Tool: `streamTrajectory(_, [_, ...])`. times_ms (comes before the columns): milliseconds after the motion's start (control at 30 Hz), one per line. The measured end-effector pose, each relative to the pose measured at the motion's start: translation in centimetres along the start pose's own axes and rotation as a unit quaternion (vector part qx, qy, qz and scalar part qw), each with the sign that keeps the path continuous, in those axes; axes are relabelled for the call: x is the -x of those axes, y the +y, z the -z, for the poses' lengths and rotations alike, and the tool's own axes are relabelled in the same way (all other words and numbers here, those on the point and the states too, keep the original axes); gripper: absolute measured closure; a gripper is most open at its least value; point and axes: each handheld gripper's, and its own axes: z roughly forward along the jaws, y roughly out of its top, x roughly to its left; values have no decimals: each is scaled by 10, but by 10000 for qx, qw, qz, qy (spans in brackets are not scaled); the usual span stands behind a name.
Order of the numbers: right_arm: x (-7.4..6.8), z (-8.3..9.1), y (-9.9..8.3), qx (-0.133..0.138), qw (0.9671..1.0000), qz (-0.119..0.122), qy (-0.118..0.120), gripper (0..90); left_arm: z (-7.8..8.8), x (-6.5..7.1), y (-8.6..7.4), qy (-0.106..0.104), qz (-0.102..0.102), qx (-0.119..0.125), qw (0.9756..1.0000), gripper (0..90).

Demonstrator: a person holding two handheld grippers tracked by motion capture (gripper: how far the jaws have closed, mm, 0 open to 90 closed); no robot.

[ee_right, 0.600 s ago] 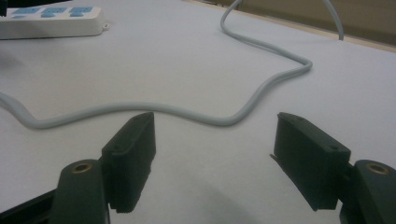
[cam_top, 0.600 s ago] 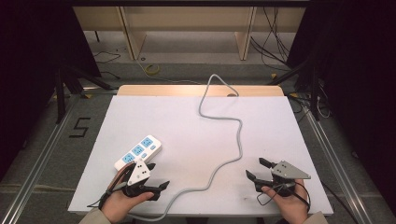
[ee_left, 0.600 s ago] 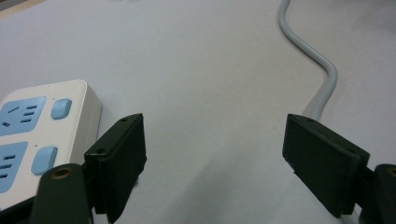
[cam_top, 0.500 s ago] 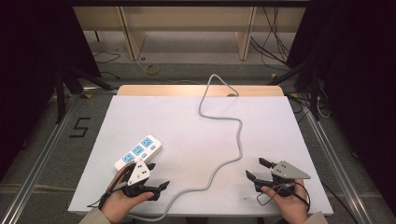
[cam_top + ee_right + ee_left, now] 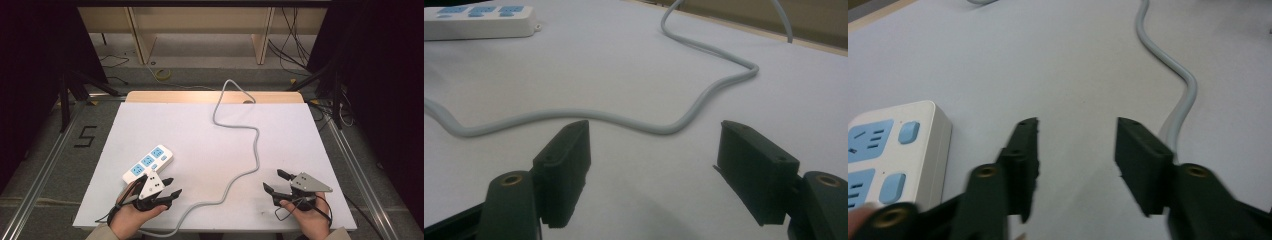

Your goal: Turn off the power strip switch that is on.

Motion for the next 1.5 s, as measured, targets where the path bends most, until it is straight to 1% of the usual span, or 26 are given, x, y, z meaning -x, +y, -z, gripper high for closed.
streamTrajectory(33, [0,0,0,-9,10000,0,4,304,0,0,2,-15,-70,-38,10000,740])
streamTrajectory(133, [0,0,0,-5,10000,-1,4,304,1,1,4,17,-84,-43,10000,890])
streamTrajectory(267, [0,0,0,-2,10000,5,7,304,3,2,6,-64,-29,-70,10000,895])
streamTrajectory(333, [0,0,0,-3,10000,1,4,304,3,2,7,-83,-37,-104,9999,895])
streamTrajectory(533, [0,-1,0,-8,10000,-7,-5,304,3,-2,10,23,-40,-104,9999,895])
streamTrajectory(633, [0,-1,0,-4,10000,-5,-8,304,3,-2,10,48,9,-110,9999,895])
streamTrajectory(767, [0,-1,0,9,10000,-2,-10,304,6,-6,10,124,86,-125,9998,895])
streamTrajectory(833, [0,-1,0,14,10000,-13,-3,304,7,-9,10,189,117,-80,9997,895])
streamTrajectory(933, [1,-1,0,8,10000,-11,7,304,10,-12,8,227,153,-96,9996,895])
streamTrajectory(967, [0,-1,0,14,10000,-11,10,304,10,-13,8,249,194,-79,9995,895])
streamTrajectory(1100, [0,-1,0,11,10000,-12,0,304,12,-16,7,275,204,-115,9993,895])
streamTrajectory(1133, [0,-1,0,11,10000,-14,-1,304,12,-16,7,287,242,-100,9992,894])
streamTrajectory(1500, [1,-1,0,7,10000,-13,5,304,16,-25,7,364,376,-130,9985,894])
